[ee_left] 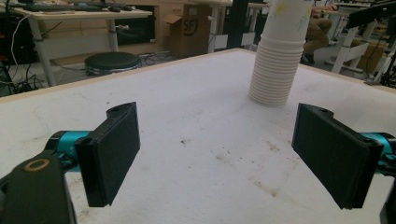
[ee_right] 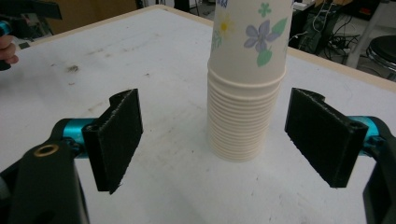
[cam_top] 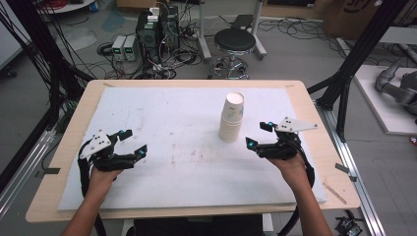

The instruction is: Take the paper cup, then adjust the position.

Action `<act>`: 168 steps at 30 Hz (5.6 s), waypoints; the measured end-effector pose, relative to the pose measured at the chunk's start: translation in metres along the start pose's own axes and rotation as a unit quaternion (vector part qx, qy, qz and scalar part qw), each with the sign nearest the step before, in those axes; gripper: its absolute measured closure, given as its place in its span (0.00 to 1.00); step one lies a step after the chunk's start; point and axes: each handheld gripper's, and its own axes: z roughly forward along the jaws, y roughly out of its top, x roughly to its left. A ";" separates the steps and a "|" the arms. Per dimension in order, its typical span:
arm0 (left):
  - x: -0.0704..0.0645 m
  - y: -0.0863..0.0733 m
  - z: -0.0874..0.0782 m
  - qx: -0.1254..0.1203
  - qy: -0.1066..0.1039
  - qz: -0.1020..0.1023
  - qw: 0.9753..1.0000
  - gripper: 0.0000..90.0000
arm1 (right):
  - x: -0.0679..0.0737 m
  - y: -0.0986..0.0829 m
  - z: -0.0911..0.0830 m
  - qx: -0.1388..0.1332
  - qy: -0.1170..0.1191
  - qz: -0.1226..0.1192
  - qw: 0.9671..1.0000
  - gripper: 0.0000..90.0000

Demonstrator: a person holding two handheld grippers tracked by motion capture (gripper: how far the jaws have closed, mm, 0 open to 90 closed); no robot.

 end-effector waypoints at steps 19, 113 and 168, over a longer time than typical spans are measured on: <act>-0.002 -0.002 0.004 0.002 -0.013 0.001 1.000 0.17 | -0.016 0.051 0.033 0.023 -0.012 -0.009 1.000 0.21; -0.015 -0.005 0.016 0.001 -0.064 -0.012 0.998 0.17 | 0.025 0.013 0.003 -0.008 0.075 -0.035 0.997 0.39; -0.057 0.010 0.058 0.030 -0.199 0.051 0.978 0.17 | 0.062 0.017 0.058 0.008 0.164 -0.062 0.984 0.39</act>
